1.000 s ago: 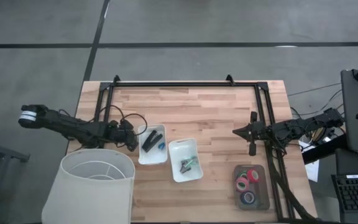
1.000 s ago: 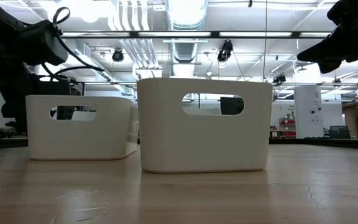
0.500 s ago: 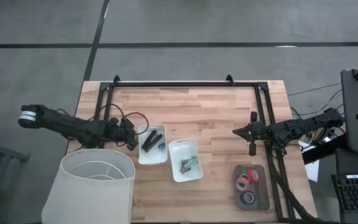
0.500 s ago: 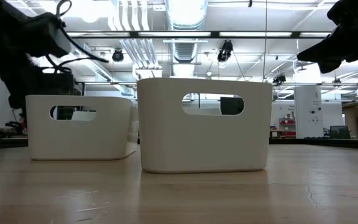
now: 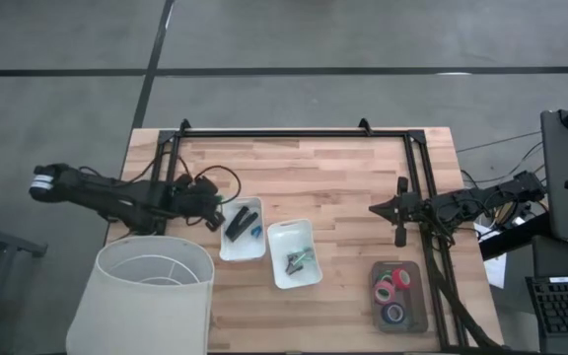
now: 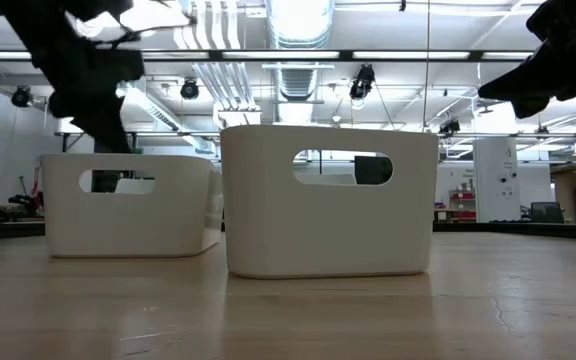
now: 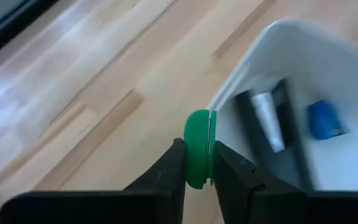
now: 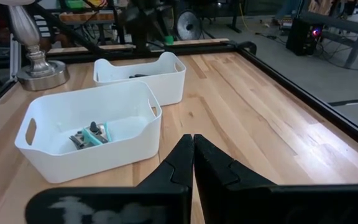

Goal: Pick and place Stapler, Stapler remover, tape
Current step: Put the green stapler into the left white bin, then return to Home Position

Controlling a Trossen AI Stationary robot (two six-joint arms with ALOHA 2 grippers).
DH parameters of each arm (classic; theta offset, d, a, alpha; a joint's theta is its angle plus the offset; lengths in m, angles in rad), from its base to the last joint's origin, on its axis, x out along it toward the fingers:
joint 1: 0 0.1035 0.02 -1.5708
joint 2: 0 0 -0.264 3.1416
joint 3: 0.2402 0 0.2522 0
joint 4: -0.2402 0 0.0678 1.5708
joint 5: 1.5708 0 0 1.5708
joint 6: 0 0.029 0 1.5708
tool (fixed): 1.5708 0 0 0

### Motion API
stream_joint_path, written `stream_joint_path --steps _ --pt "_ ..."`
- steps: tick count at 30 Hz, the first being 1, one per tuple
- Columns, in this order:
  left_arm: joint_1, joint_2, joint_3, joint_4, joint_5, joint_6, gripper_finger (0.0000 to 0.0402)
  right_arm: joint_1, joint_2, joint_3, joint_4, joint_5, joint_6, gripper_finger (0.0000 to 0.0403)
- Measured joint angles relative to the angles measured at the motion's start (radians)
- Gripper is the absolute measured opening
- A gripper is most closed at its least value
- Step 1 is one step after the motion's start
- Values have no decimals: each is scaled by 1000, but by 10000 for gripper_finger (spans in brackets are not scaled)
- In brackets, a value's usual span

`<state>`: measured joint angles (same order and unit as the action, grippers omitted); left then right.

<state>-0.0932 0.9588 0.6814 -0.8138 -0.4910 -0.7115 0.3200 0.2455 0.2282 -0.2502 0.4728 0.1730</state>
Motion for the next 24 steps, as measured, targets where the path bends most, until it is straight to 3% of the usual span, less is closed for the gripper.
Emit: stream_joint_path --steps 5,9,13,16,24 --pt "-62 2 -1 146 10 69 80 0 0 -5 -2 0 0 8" --pt "-116 18 -70 403 104 154 66 0 0 -6 -2 -1 0 8" --pt "-124 66 -143 623 169 141 65 0 0 -7 -1 -1 1 8" --pt "-124 109 -186 707 218 113 85 0 0 -7 1 -1 3 8" --pt "-123 122 -188 754 218 111 172 0 0 -7 5 -1 8 8"
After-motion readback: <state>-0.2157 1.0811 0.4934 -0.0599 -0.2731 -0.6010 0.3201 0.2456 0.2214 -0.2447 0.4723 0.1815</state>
